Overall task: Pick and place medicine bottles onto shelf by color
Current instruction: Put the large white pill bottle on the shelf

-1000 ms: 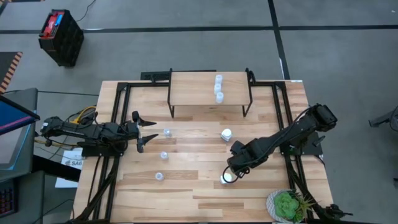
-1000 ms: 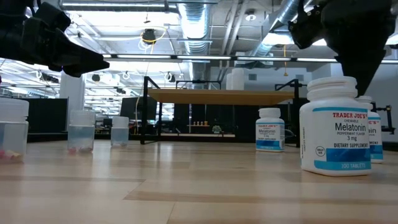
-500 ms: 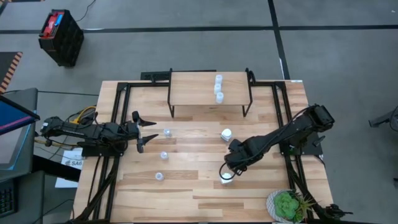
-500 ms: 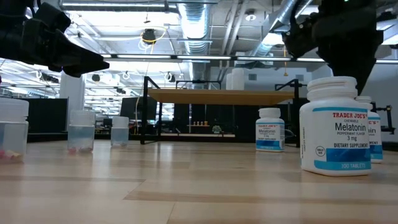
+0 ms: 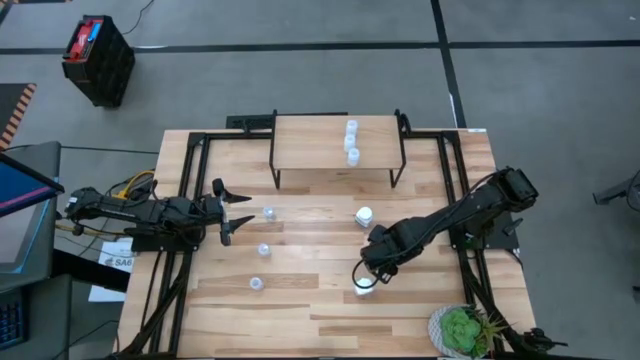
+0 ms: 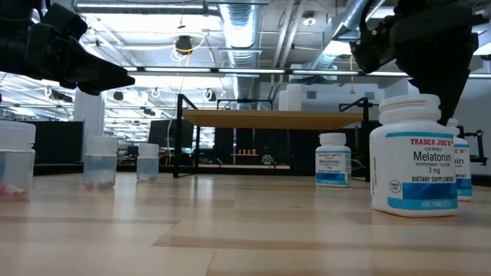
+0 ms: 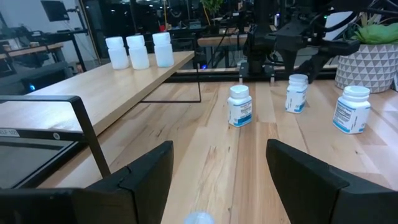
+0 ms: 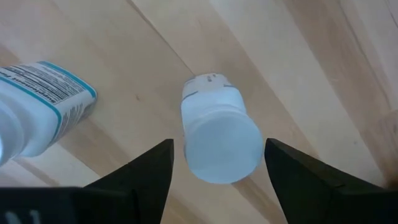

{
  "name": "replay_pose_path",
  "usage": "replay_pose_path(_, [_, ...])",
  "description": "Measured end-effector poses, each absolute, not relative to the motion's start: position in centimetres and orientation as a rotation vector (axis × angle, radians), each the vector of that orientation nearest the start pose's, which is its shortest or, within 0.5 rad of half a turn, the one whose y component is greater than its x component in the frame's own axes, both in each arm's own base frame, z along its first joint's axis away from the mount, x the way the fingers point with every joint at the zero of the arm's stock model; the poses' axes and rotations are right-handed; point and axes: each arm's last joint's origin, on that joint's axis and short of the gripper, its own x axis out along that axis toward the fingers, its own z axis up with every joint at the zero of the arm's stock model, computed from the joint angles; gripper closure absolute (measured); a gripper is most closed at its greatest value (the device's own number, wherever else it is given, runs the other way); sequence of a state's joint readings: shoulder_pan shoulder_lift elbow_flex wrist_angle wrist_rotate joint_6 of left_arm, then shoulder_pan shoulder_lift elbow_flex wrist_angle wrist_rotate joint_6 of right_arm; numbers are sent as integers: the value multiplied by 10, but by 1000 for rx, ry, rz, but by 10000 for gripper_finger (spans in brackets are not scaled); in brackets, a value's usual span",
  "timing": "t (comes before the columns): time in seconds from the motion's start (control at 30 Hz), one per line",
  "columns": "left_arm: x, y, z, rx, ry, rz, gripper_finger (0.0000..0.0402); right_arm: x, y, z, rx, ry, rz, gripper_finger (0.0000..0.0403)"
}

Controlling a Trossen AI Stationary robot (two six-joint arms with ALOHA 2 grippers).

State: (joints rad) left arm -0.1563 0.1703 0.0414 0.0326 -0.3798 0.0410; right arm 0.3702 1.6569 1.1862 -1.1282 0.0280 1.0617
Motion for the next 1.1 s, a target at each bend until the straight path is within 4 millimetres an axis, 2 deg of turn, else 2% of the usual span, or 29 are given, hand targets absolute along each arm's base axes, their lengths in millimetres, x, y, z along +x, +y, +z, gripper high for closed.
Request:
replay_pose_path(0.37, [105,-6,167,66,98,221,156,267,103,213,490,1508,-550,245])
replay_pose_path(0.57, [105,-6,167,66,98,221,156,269,101,217,418,1530,-478,259])
replay_pose_path(0.73, [105,-6,167,67,98,221,156,278,95,244,354,1521,-385,249])
replay_pose_path(0.83, [105,-6,167,74,98,221,156,282,86,268,318,1518,-375,255])
replay_pose_path(1.1, [105,-6,167,74,99,221,156,284,42,324,221,1509,-449,266])
